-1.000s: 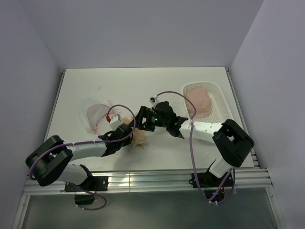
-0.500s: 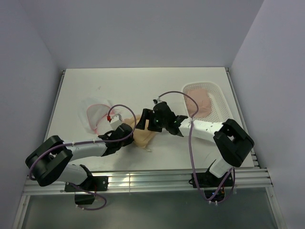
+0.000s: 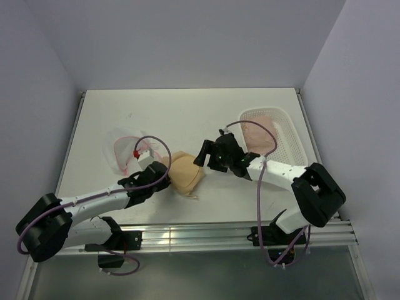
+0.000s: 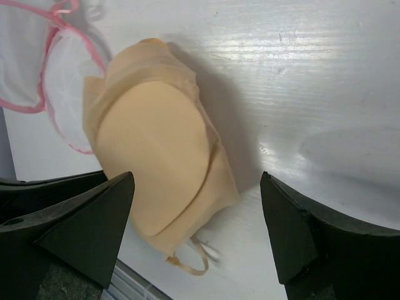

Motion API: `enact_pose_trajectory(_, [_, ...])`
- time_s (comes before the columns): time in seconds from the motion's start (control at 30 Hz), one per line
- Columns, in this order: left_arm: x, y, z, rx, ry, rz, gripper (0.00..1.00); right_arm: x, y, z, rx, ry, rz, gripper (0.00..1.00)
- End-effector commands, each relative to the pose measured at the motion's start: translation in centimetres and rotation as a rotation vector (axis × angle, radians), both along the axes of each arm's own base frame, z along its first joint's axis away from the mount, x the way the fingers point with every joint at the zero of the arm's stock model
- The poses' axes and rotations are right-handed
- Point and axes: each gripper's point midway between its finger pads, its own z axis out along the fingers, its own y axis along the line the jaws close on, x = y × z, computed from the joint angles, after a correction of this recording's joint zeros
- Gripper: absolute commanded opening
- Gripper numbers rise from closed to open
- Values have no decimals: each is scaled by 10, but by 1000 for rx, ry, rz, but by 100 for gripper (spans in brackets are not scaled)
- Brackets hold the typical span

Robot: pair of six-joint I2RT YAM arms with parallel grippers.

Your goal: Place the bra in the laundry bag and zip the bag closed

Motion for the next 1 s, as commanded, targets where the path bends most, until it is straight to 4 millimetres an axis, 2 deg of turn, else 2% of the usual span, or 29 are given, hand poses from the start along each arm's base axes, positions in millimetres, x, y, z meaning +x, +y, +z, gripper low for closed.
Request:
enact_pose_trajectory(0.0, [5,1,6,32,-12,3,0,5,11,-3,58,-27,71,89])
enact_pose_trajectory(0.27, [10,2,12,36,-29,22,2,14,29,-15,175,-30,154,89])
enact_pose_trajectory(0.57, [21,-4,-1,73,-6,13,0,21,44,-27,212,-11,201,90])
enact_pose_trajectory(0.87, [36,-14,-9,92,5,5,0,15,54,-29,285,15,222,87])
enact_pose_trajectory(0.97, [36,-16,-12,93,15,-5,0,11,61,-28,323,27,240,81])
